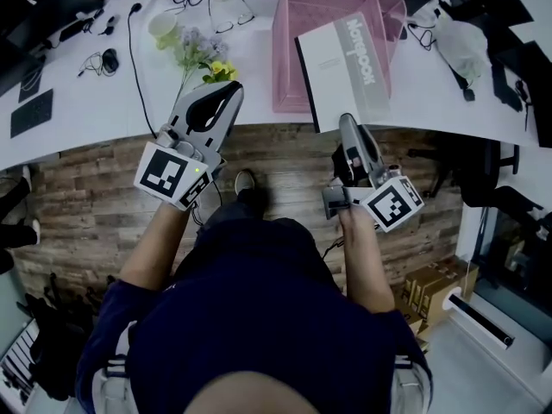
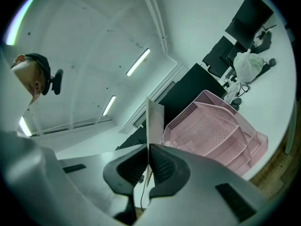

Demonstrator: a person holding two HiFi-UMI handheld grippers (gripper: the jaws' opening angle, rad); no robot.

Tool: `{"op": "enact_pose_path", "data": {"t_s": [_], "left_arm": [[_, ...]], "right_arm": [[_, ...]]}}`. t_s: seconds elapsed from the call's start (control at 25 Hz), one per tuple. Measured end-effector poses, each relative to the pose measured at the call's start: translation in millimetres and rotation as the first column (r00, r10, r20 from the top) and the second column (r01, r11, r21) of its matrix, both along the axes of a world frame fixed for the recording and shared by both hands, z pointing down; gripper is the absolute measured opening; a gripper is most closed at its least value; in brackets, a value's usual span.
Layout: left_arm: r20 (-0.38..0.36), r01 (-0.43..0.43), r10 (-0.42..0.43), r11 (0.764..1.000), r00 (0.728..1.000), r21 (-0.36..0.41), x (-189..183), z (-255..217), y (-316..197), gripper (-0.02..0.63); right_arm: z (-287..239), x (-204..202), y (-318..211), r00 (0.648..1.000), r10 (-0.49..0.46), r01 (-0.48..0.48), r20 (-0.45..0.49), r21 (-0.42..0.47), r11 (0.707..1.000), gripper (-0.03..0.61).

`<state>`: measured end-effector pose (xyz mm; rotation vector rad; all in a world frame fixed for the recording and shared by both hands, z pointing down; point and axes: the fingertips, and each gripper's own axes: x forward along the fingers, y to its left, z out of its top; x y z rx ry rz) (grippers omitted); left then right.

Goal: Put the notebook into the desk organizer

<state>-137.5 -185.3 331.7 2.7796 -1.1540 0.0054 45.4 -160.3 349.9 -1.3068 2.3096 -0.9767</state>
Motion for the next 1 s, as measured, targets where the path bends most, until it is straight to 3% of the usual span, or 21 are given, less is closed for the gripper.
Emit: {"op": "enact_pose_path", "data": {"t_s": [0.6,1.0], "left_arm": [[-0.011,-0.024,0.024,1.0,1.0,-0.013,-13.7,6.3,-12.4,0.038],[0.014,0.008,-0.008,0.999,1.0,-0.032,-7.3,12.5,-8.2,0.038]], "right_arm": [[8.4,-1.1,-22.1,0.998,0.05,-0.05,-0.033,-0.004,0.999,0.012],[30.0,7.0,-28.5,1.0,0.031,-0.031,0.003,-0.047,0.998,0.012]]}}
